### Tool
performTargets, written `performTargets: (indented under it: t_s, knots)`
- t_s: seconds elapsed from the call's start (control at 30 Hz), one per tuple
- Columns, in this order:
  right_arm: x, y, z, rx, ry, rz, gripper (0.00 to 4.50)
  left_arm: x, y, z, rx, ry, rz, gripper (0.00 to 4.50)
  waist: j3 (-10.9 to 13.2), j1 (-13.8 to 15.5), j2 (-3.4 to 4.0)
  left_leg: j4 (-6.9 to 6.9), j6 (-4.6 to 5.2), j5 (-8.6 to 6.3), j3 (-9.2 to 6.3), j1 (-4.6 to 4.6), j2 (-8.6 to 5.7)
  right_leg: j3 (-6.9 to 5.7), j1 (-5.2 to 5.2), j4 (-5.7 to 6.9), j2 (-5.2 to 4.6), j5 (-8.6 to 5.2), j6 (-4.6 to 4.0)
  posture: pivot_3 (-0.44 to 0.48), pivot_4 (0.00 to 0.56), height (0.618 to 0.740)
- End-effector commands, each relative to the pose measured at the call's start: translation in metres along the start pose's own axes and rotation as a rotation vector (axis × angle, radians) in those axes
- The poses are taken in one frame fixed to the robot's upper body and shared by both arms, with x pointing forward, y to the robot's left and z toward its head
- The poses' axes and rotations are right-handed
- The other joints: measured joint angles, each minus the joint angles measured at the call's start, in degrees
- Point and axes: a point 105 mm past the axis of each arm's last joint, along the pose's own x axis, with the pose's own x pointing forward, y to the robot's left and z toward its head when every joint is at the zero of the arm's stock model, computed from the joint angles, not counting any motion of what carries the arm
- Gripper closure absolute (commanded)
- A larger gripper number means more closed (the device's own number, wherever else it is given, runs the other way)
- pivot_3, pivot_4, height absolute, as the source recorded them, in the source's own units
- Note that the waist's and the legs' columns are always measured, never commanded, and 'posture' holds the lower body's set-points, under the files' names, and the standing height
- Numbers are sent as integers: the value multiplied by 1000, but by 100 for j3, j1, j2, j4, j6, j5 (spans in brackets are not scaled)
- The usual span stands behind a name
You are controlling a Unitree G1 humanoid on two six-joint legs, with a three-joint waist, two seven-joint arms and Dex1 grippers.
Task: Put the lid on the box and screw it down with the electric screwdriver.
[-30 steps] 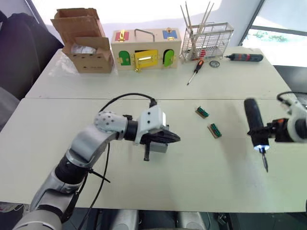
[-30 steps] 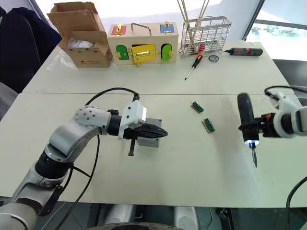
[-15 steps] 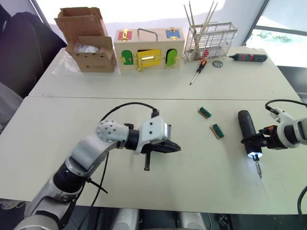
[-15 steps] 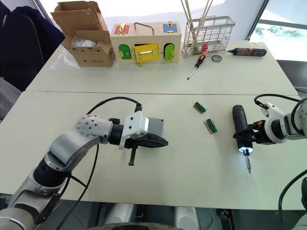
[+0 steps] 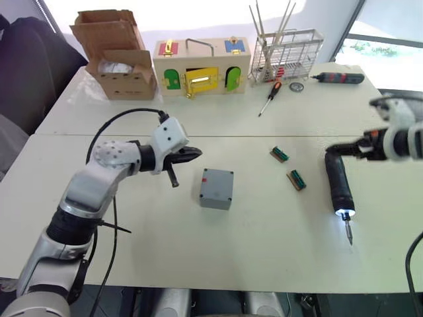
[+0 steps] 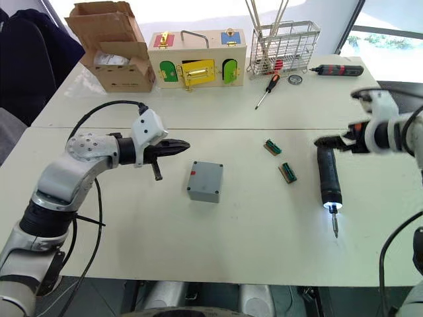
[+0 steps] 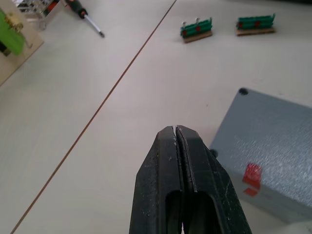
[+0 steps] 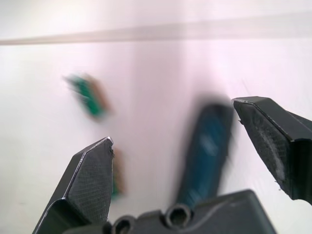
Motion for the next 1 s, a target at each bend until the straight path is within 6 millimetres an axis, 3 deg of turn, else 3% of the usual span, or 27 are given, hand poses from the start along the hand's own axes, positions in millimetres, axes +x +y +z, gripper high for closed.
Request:
performTargets:
  t_s: [0.03,0.13,0.23,0.57,1.0]
  knots:
    - [8,73,6,-225,-52,304,26,-2,-4,-14,17,62,-42,4500,2,12,-4,0,0,0,-4,-1,0,-2,1,0,0,0,0,0,150,735]
    - [18,131,-28,-388,-36,525,26,-2,-9,-29,-44,81,-58,4500,3,57,-7,5,0,0,-15,-3,-3,-7,7,2,-5,0,0,0,150,735]
    - [31,156,-52,-403,-43,588,26,-1,-15,-42,-93,105,-66,4500,7,96,-13,17,0,-1,-14,-10,-8,-5,6,2,-8,0,0,0,150,735]
    - [64,192,-59,-334,-71,662,26,25,-45,-39,-98,82,-213,4500,6,133,-18,17,-21,12,-22,-9,-10,-6,2,12,-7,1,-2,0,150,735]
    - [59,219,-70,-320,-51,759,26,68,-45,-29,-10,44,-274,4500,4,133,-22,21,-26,15,-25,-9,-13,-9,4,14,-6,1,-1,0,150,735]
